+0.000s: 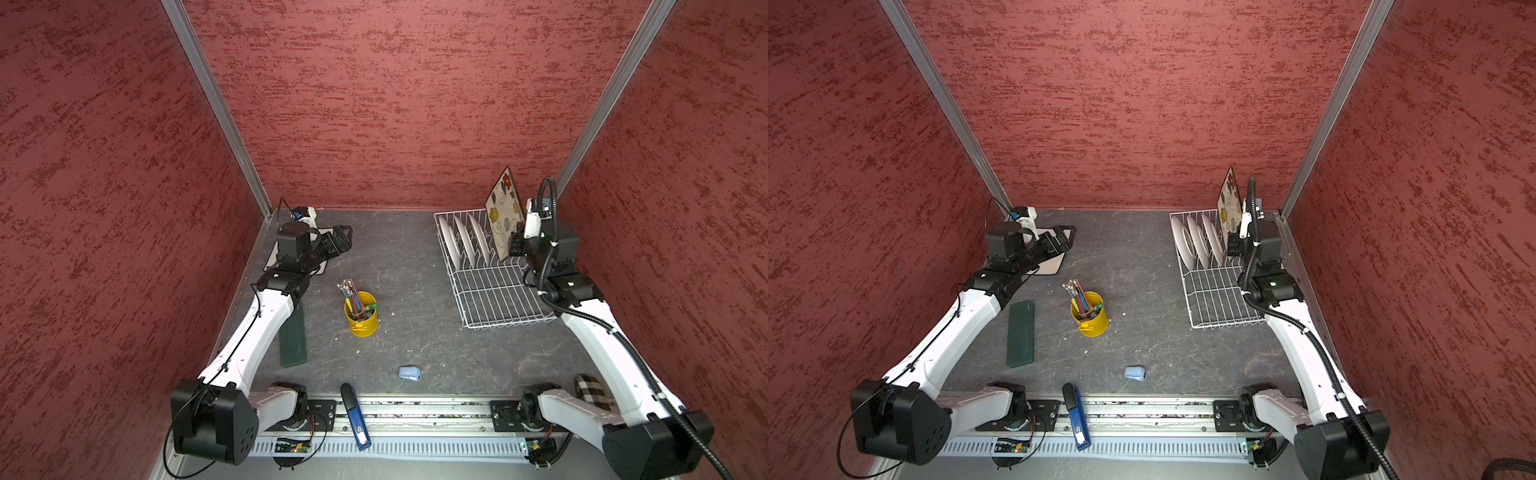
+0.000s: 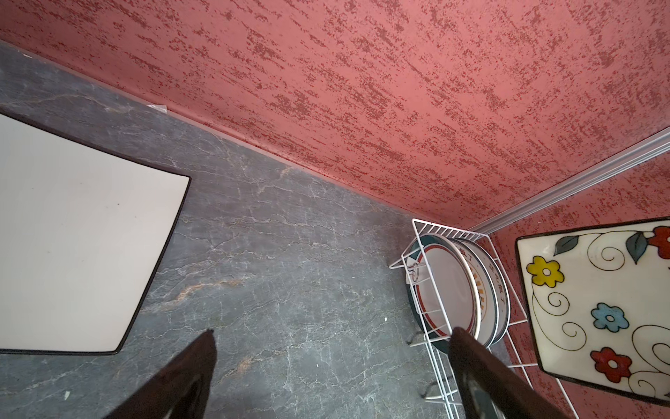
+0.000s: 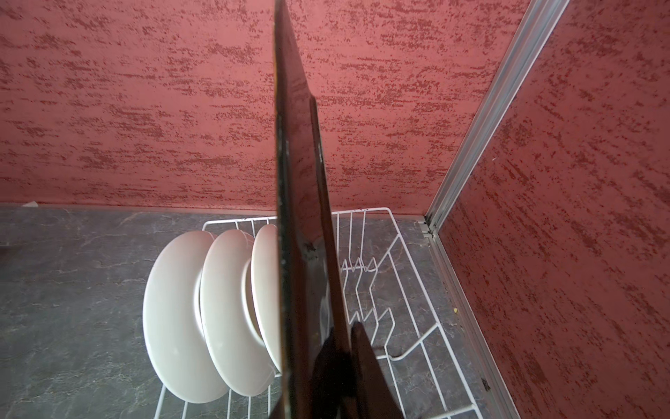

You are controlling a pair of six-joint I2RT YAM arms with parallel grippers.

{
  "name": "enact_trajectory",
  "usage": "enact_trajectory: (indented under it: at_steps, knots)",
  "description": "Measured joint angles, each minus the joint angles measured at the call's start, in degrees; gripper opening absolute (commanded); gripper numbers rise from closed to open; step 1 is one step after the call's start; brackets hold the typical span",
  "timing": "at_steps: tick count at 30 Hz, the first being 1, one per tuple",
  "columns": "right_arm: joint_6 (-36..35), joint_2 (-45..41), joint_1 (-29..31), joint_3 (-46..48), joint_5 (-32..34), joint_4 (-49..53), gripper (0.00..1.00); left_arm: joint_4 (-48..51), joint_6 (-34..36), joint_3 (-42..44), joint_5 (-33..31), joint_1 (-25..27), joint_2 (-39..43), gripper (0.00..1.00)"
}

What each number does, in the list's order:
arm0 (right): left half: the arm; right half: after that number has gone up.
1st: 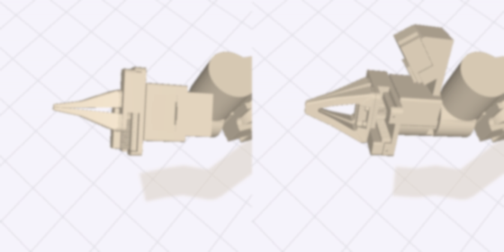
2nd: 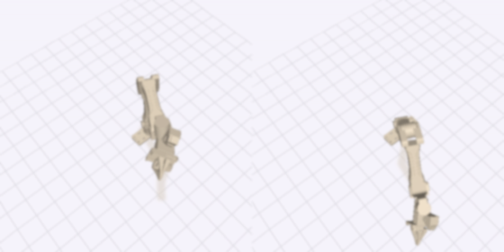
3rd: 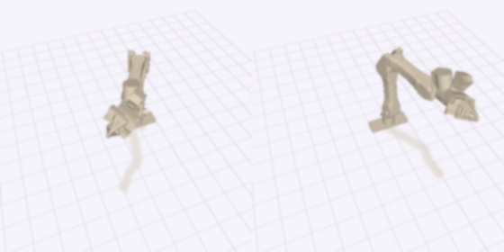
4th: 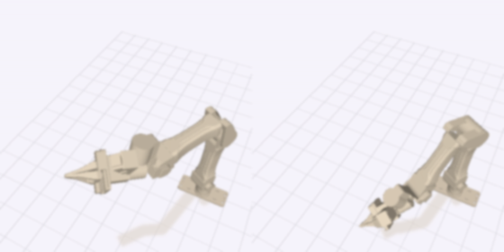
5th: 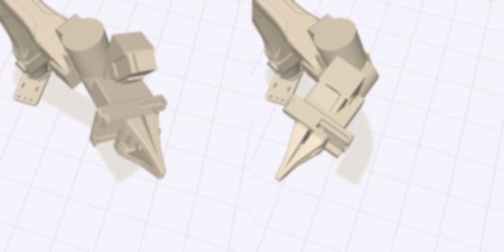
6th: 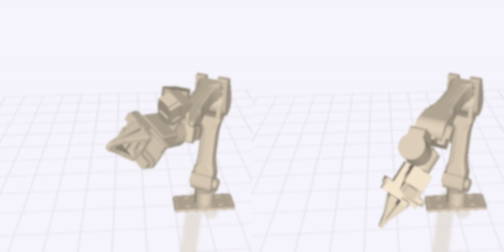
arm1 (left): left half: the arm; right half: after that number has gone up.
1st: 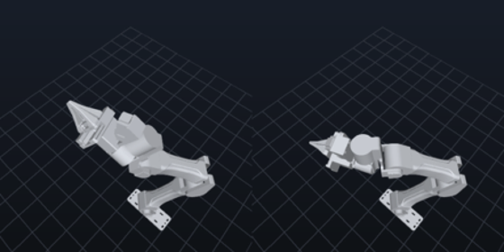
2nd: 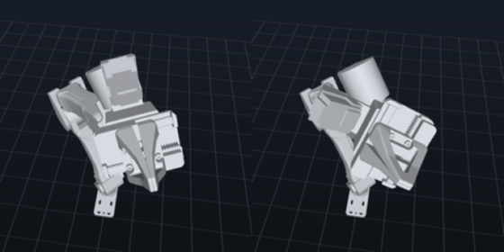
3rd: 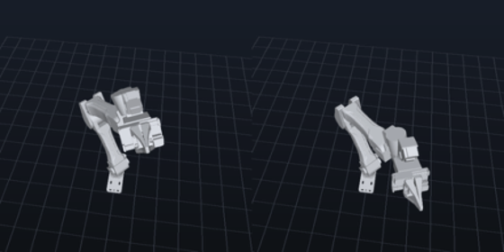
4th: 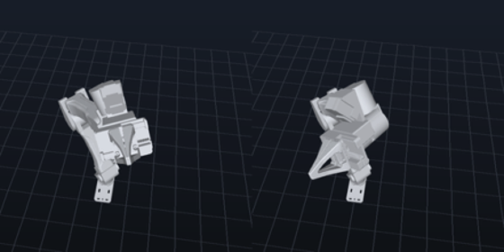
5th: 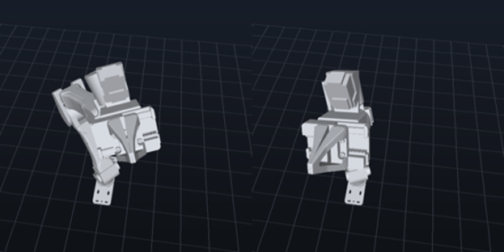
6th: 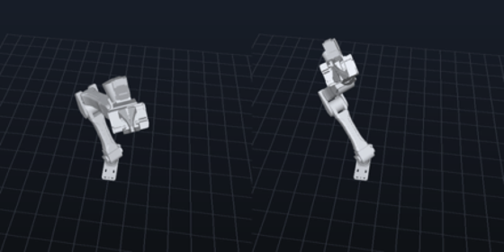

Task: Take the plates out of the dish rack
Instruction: 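Raise the floral square plate out of the rack with the right gripper, then swing the floral plate toward the left gripper while the left gripper reaches toward it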

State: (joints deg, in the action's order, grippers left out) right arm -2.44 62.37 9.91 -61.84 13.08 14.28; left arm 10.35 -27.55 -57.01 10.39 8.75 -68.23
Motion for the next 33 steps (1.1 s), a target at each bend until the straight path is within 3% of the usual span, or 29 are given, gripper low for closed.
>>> enact_trajectory:
  at_steps: [15, 24, 33]
  knots:
    - [16.0, -1.8, 0.0, 0.7, -14.3, -9.2, 0.00, 0.3, -0.1, 0.0, 0.1, 0.0, 1.2, 0.99]
    - [27.7, 0.0, 0.0, 6.9, -21.2, -19.6, 0.00, -6.9, -8.3, 3.2, 9.2, -5.6, 0.9, 0.99]
    - [41.8, 7.8, 0.0, 10.4, -30.1, -33.3, 0.00, -10.6, -10.6, 3.8, 14.1, -5.6, 0.9, 0.99]
